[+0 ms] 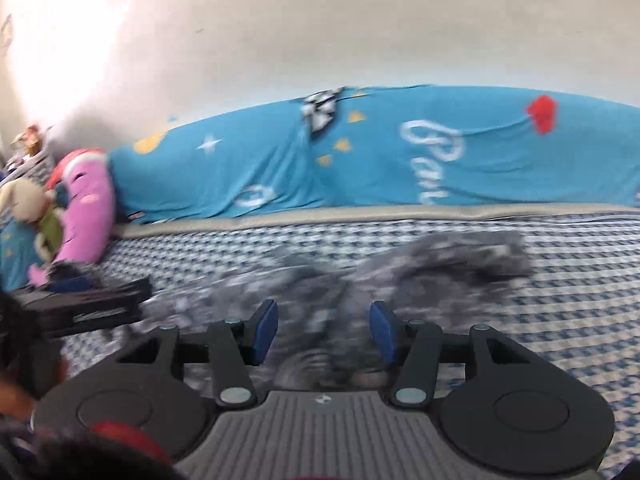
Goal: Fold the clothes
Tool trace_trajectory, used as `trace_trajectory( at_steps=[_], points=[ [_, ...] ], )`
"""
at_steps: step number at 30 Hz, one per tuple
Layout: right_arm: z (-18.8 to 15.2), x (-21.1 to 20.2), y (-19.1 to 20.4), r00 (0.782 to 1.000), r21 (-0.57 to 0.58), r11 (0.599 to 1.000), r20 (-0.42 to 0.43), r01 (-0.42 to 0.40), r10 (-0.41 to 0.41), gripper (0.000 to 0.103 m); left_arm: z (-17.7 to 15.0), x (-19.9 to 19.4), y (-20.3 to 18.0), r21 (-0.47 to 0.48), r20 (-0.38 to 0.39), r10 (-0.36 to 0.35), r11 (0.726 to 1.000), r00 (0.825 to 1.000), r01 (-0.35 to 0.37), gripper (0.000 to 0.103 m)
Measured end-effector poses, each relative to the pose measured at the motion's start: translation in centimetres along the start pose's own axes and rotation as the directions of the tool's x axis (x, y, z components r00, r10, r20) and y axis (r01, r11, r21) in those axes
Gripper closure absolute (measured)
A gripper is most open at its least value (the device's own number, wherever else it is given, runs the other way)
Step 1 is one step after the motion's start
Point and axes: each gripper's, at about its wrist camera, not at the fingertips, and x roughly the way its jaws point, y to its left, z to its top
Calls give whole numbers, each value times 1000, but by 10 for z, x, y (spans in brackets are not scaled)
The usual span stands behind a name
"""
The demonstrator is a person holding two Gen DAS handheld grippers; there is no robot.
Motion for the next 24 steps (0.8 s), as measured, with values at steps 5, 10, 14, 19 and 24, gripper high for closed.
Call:
trace_trajectory(
  at_steps=[5,10,14,19,24],
  points=[
    [2,-3,-37,1000,99,995,1,30,-30,52,-3,1,-10,25,3,-5,1000,1000,5,0],
    [-1,1,-60,1000,219,975,-11,19,-17,52,-6,4,-14,0,-21,-38,999,999,38,0],
    [-1,4,-70,999,309,950,16,-39,36,51,-12,7,-22,8,-38,-50,999,998,51,0],
    [6,14,-67,995,345,933,63,-100,83,51,-19,6,-33,36,-38,-60,997,997,62,0],
    [9,34,-56,996,357,930,44,-88,78,52,-24,9,-40,48,-60,-69,996,996,72,0]
  ],
)
